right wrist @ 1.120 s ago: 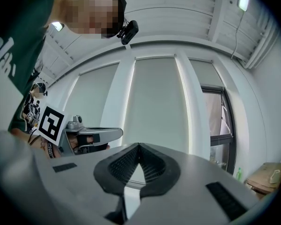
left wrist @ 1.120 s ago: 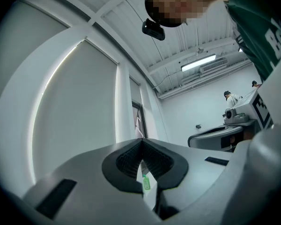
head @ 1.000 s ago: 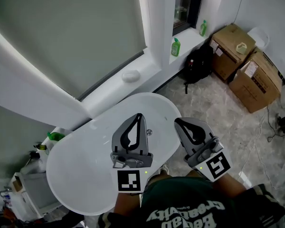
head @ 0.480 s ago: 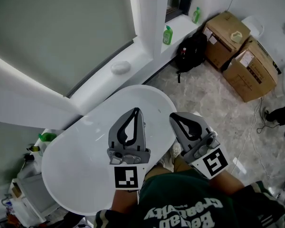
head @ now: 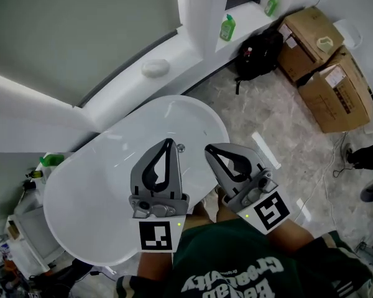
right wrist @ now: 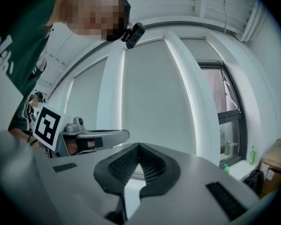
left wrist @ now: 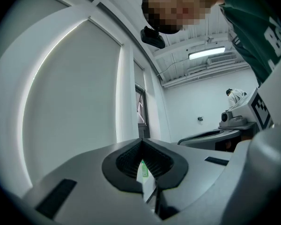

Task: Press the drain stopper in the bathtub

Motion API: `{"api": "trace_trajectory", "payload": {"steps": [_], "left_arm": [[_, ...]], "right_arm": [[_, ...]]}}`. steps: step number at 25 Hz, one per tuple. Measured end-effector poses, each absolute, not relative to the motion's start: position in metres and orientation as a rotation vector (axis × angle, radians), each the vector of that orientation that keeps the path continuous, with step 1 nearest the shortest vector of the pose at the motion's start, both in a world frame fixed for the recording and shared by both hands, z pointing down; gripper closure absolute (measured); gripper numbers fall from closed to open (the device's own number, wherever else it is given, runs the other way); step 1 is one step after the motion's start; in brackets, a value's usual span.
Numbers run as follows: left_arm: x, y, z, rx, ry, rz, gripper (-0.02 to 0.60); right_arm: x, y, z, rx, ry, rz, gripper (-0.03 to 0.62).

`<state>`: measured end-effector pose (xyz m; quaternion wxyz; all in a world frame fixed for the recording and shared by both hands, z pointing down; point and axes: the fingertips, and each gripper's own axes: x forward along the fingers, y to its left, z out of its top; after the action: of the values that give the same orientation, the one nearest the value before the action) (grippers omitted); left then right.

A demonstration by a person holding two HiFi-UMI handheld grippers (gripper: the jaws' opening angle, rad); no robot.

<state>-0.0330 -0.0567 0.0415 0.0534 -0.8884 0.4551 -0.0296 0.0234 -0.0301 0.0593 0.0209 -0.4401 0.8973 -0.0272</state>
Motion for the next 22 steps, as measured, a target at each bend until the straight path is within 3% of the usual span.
{"api": "trace_trajectory", "payload": {"steps": [22], "left_arm": [[-0.074, -0.075, 0.300, -2.741, 1.641, -0.560, 0.574]], "right_arm": [[0.004, -0.077, 0.296, -1.105, 2.991, -0.339, 0.579]]}}
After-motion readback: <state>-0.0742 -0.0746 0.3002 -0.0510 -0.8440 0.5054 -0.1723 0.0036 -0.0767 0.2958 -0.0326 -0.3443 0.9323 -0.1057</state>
